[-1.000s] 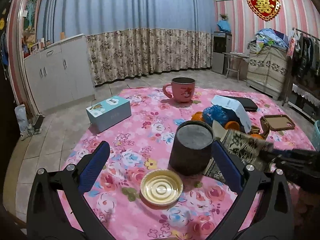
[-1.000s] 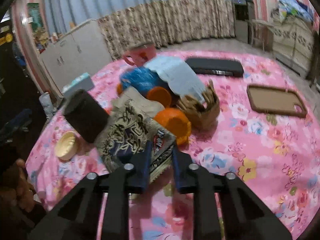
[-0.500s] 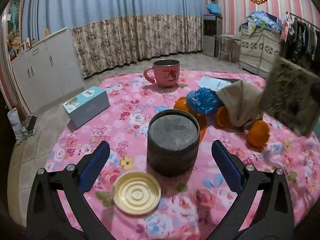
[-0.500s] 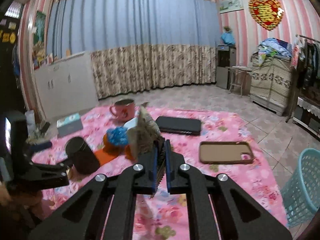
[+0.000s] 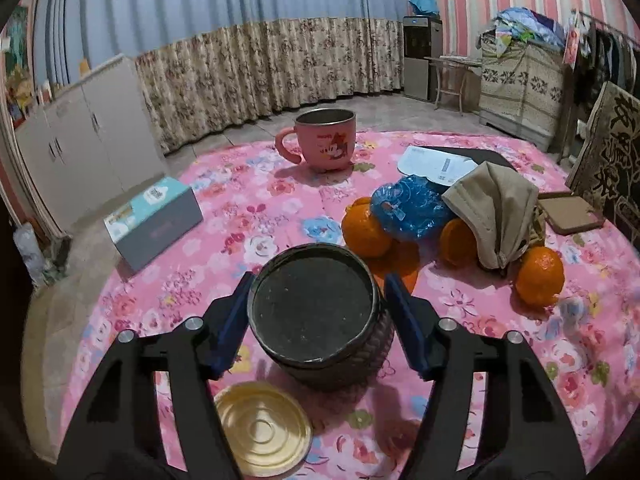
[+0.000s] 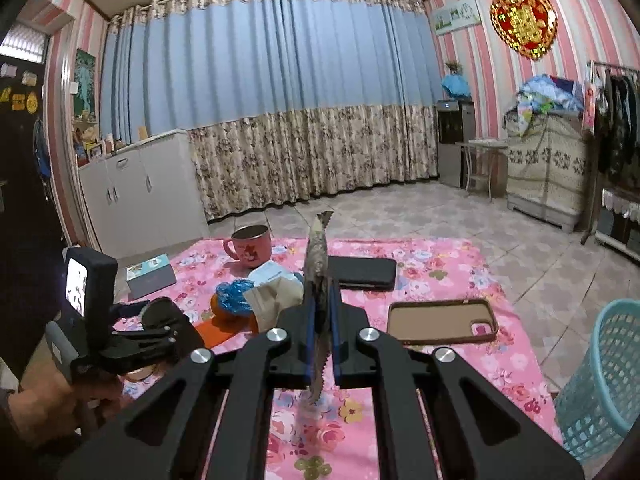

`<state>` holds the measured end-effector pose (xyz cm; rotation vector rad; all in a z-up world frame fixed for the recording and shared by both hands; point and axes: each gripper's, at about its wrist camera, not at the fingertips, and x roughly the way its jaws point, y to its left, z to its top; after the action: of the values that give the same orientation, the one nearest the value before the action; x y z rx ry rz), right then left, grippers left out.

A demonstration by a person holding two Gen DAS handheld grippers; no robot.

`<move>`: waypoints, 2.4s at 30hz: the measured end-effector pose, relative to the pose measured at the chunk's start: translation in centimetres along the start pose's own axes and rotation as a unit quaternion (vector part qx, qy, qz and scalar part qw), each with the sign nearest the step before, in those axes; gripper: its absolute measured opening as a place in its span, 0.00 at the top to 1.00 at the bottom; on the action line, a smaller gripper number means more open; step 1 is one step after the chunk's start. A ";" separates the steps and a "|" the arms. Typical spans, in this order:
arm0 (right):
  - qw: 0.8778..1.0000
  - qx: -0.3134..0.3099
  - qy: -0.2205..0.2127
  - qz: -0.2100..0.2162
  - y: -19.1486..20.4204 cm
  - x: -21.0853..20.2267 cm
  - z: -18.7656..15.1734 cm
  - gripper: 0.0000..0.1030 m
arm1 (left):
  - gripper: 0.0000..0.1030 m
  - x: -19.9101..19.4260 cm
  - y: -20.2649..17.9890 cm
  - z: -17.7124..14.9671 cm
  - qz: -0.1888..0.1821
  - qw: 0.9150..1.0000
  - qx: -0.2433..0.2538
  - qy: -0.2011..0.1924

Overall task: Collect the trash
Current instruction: 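Carry the snack bag with the right gripper into the blue wastebasket while the left gripper grasps the black tin, then open the right gripper over the wastebasket while the left gripper releases the tin into it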

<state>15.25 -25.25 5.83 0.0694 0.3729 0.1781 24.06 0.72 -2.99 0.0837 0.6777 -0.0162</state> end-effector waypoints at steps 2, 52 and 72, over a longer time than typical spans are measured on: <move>1.000 -0.003 0.002 0.002 0.2 0.1 -0.2 0.94 | 0.39 -0.5 0.5 0.1 -0.005 1.000 -0.008 -0.007; 0.916 0.149 0.040 -0.371 -32.8 -13.9 -3.9 0.90 | 0.31 -2.3 -49.6 4.2 -0.369 0.924 0.095 0.005; 0.930 0.123 -0.004 -0.345 -28.3 -13.3 -1.4 0.59 | 0.21 -7.0 -32.1 8.4 -0.240 0.961 0.115 -0.080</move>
<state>7.11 -55.49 6.44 0.1823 0.3905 -0.5690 22.56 -32.09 5.59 0.1377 0.5194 -0.5652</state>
